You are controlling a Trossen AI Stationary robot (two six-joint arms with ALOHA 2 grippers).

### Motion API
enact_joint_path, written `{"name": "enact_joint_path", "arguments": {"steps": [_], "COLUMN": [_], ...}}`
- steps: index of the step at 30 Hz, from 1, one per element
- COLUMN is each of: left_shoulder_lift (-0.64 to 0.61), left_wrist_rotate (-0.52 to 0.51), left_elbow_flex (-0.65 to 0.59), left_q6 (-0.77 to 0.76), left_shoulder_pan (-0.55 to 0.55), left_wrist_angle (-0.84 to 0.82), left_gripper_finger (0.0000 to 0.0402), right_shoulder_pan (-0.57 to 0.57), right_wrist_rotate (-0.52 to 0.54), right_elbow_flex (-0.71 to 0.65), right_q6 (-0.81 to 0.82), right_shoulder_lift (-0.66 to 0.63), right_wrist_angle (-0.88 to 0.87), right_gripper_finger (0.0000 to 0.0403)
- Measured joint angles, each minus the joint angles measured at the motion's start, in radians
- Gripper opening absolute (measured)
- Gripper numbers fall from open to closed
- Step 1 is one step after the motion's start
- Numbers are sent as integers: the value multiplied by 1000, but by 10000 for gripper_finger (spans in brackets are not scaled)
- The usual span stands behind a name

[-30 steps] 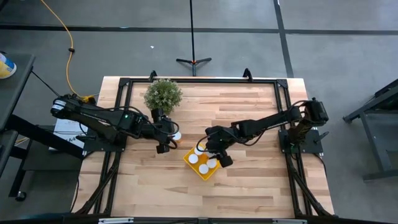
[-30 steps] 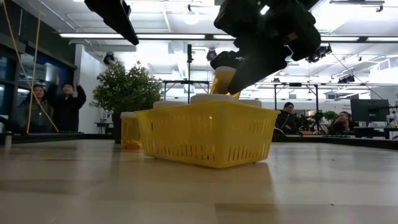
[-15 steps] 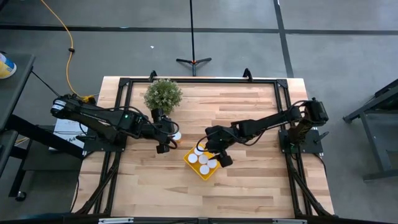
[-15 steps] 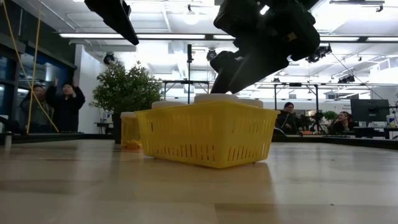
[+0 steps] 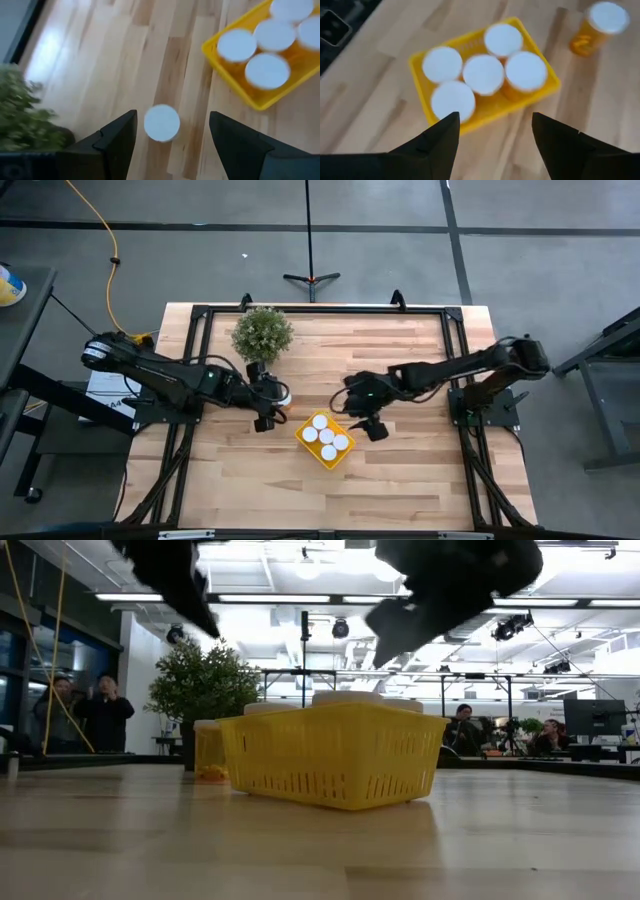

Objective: Pick and place pill bottles into a basket
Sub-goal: Put the pill bottle into the yellow transparent bin

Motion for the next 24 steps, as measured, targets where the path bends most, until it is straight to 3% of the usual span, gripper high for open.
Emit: {"name": "enact_joint_path", "arguments": {"steps": [4,8,13,18,24], "left_shoulder_lift": [0,0,0,-12,-49], "left_wrist_rotate": [4,8,-8,-14,10], "left_elbow_flex": [-95,-165,-247,-259,-259], "left_q6": [-5,-4,-13,-35,-105], "left_shoulder_pan": [0,0,0,0,-17], "left_wrist_angle": [105,221,287,282,208], "left_gripper_finger": [282,282,282,282,282], "right_shoulder_pan": [-9,-30,-46,-74,-109], "right_wrist_rotate": [35,58,78,119,87], "right_elbow_flex": [-177,-377,-537,-500,-403], "right_q6": [13,12,42,48,67], "right_shoulder_lift": [-130,-236,-221,-129,-11], "right_wrist_angle": [190,537,998,1033,1031], "right_gripper_finger": [228,221,222,218,218]}}
